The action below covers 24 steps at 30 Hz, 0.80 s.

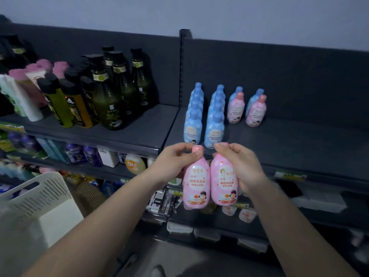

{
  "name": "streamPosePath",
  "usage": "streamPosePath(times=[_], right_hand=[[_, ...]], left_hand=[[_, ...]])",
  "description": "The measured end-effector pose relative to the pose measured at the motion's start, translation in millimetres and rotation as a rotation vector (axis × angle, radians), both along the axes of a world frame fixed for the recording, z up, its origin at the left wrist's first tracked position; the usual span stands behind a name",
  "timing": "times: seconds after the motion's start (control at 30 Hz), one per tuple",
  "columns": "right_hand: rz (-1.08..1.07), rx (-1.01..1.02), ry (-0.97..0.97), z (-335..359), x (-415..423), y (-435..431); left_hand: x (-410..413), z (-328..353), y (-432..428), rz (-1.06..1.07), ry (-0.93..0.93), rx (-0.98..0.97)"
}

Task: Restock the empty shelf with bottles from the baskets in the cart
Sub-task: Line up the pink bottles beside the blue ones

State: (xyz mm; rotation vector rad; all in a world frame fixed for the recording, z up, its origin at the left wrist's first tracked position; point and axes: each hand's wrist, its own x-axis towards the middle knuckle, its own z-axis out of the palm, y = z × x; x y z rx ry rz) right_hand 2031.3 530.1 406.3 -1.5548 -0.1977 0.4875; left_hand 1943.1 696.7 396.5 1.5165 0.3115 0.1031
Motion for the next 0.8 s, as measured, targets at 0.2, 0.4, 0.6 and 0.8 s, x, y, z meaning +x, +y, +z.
streamPosePath(times=[0.2,0.4,0.6,0.8], right_hand=[[-0.123,0.022,-0.009,7.9,32.8,-34.4],[-0.22,0.099,-0.088,23.7,66.3,-55.7],[-0.238,0.131,-0.209,56.2,116.7,-61.5],[-0.277,0.114,-0.233,71.8,167.7,-51.8]], left_hand=[[46.4,11.3,-27.4,-0.089,-0.011,0.008],[94.4,30.7,-43.2,-0.148,-0.06,0.024],[157.4,69.3,-39.3,-0.269,-0.161,0.196],[222.7,102.2,-21.0,-0.494,-0.145,0.316]])
